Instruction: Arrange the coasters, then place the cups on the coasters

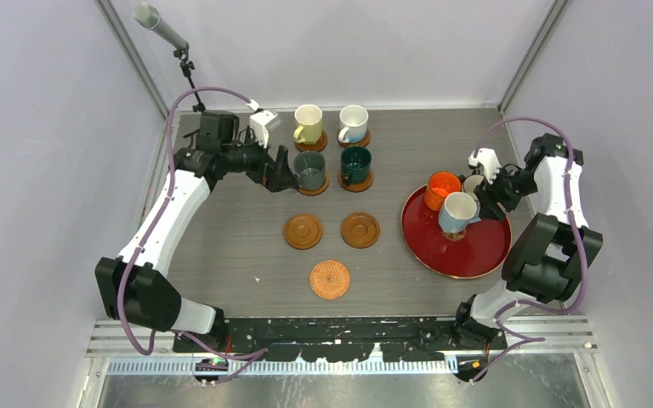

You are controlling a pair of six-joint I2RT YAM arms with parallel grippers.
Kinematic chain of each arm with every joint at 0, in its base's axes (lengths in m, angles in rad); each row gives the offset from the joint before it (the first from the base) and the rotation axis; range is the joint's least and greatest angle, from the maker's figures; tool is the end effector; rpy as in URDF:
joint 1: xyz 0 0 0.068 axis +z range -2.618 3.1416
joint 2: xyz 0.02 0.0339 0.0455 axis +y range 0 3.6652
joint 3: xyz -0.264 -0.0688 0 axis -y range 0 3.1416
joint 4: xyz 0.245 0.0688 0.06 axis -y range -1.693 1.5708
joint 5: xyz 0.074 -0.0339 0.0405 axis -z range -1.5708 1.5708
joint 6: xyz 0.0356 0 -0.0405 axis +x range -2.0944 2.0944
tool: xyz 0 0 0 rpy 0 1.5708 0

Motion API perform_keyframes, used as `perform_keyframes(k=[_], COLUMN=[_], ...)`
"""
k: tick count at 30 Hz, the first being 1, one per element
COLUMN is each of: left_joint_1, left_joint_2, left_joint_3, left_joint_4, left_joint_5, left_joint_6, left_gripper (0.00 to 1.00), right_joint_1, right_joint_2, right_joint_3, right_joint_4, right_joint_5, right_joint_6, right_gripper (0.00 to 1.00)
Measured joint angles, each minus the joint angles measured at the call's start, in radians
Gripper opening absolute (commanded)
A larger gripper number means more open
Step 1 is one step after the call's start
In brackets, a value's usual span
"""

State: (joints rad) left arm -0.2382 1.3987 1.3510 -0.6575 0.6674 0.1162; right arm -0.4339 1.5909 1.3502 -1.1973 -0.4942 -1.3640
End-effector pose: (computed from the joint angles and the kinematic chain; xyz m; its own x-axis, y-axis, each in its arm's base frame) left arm 0.2863 -0.0922 0.3558 -0.5511 0.2275 -0.8029 0.7120 0.6299 -0.3102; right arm 0.2716 -0.1072 0.2729 -0.4911 -0.7220 -0.4873 -0.8159 0.5773 -0.0331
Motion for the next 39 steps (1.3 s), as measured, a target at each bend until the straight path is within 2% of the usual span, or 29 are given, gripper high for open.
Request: perform_keyframes(k=[18,27,33,39], left_joint_1=[-0.002,-0.032,-0.093,-0.203], left_joint_2=[0.018,0.037,0.058,0.111], left_joint_3=[0.005,0.005,0.005,0.018], left_joint_4=[0.003,0.015,0.031,0.051], left_joint_5=[0.008,-0.015,-0.089,-0.19], left_joint_6=[-0.009,-0.037,-0.072,-0.12], left_gripper=[1.0,1.0,0.99,1.0], right_joint_1=[0.008,0.06,0.119,0.173], right_joint_2=[0.016,-0.101,-0.159,-0.18], right_joint_3=[-0.066,-0.174,-0.222,-0.243], right_joint_4=[-0.023,-0.093,-0.122,-0.126], right_joint_5=[0.019,0.014,-0.01,-0.039], right_joint_6=[-0.07,-0.073,-0.008,0.089], right_gripper=[0.58,0.57,0.58,0.61])
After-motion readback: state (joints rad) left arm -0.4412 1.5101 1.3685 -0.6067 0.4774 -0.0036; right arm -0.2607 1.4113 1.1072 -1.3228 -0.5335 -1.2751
